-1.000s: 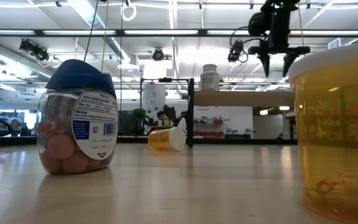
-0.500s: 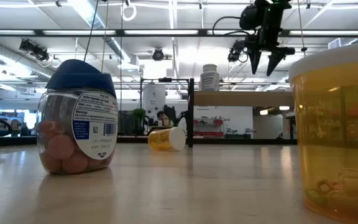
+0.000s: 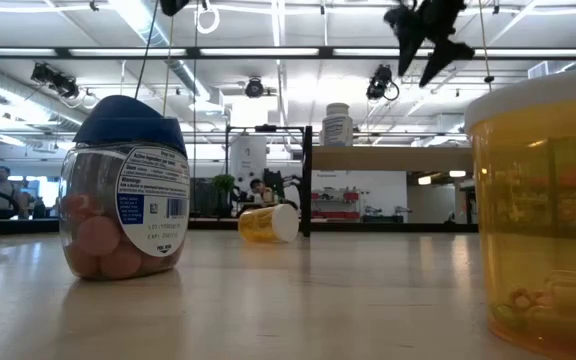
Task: Pick and place medicine bottles onto shelf by color
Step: Put the blue pill bottle on the shelf
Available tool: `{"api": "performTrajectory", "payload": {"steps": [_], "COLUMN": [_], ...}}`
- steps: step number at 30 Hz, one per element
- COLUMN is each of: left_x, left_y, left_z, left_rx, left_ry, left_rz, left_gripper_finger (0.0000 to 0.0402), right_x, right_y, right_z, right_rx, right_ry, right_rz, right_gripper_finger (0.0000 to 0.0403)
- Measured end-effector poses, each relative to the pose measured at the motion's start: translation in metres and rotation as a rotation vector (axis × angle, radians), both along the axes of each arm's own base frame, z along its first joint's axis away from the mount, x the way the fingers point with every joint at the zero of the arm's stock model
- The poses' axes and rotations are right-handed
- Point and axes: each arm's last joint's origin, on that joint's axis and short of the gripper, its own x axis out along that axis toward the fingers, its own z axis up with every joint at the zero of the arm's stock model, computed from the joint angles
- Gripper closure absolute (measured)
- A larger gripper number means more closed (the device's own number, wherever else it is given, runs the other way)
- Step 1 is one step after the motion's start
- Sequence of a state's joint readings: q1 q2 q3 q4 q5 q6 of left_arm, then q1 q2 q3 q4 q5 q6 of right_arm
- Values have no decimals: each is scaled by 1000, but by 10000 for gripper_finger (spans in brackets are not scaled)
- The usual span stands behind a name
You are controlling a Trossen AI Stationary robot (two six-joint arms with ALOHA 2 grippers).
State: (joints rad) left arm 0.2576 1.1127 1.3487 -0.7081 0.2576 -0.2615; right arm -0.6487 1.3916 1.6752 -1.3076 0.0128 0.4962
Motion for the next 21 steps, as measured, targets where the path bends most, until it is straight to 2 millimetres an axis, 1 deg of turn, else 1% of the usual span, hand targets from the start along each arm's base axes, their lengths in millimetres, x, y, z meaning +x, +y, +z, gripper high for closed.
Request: {"api": "performTrajectory", "payload": {"steps": [2, 4, 6, 8, 14, 18, 21], "left_x": [5, 12, 19, 28, 56, 66, 70], "left_y": [-4, -13, -20, -27, -47, -61, -73], "left_z": [-4, -7, -14, -20, -44, -54, -60], "left_rx": [14, 35, 27, -22, -232, -365, -456], "left_ry": [14, 27, 70, 109, 260, 321, 361], "left_rz": [-77, -156, -199, -206, -25, 102, 145], "left_gripper_finger": [234, 234, 234, 234, 235, 249, 267], "right_x": [0, 1, 5, 10, 21, 24, 25], "right_y": [14, 28, 43, 58, 100, 124, 141], "right_z": [6, 11, 13, 13, 12, 11, 11], "right_rx": [-4, -5, 6, 32, 118, 169, 170], "right_ry": [-39, -64, -81, -83, -80, -79, -74], "right_rz": [55, 115, 173, 219, 307, 331, 331], "right_gripper_finger": [144, 144, 144, 144, 144, 144, 144]}}
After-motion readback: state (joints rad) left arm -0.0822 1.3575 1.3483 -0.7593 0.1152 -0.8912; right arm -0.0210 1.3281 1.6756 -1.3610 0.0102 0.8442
